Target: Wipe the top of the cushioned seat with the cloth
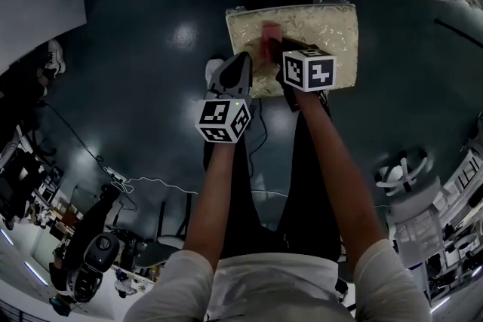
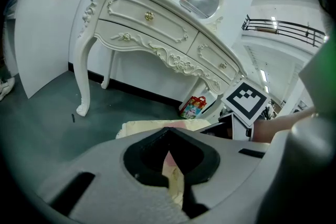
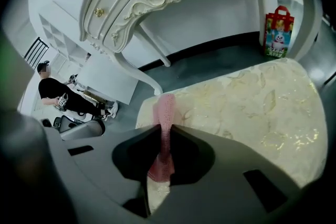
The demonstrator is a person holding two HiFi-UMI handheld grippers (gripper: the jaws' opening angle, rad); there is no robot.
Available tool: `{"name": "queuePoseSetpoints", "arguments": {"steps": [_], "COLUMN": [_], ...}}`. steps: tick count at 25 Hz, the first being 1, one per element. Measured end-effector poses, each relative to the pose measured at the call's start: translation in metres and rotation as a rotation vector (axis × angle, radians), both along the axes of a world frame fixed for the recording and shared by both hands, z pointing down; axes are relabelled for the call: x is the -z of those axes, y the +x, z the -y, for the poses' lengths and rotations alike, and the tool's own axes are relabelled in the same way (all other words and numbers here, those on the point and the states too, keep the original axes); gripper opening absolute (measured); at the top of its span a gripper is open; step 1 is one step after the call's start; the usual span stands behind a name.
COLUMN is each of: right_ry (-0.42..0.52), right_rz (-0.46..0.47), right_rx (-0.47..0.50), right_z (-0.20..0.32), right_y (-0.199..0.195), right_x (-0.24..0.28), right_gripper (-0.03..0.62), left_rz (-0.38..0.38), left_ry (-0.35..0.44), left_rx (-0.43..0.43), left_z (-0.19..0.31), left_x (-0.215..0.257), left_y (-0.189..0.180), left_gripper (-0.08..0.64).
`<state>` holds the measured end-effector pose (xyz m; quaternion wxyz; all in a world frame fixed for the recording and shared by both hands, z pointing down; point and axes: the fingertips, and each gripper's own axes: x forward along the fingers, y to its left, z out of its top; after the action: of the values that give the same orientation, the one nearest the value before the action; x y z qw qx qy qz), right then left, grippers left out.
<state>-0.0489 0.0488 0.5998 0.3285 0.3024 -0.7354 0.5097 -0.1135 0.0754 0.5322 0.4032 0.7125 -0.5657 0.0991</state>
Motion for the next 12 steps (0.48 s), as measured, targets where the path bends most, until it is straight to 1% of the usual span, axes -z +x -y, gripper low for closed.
{"name": "queuePoseSetpoints", "arguments": {"steps": [8, 10, 12], "right_ry": [0.007, 0.023, 0.05], "right_rz": [0.016, 0.025, 0.051], "right_rx": [-0.04, -0.03, 0.001], "right_z": [0.015, 0.02, 0.025], "right_y": [0.049, 0.061, 0.073], "right_x": [0.0, 0.0, 0.001], "right_gripper": [0.043, 0.041, 0.041], "left_rz": [-0.001, -0.001, -0.004], "left_ry": [0.007, 0.012, 0.013], "left_rx": [-0.104, -0.125, -0.141], "left_z": [0.012, 0.016, 0.019], "left_x": [-0.003, -0.003, -0.003], "left_y": [0.05, 0.064, 0.077], "left_gripper": [0.011, 0.011, 0.011]}}
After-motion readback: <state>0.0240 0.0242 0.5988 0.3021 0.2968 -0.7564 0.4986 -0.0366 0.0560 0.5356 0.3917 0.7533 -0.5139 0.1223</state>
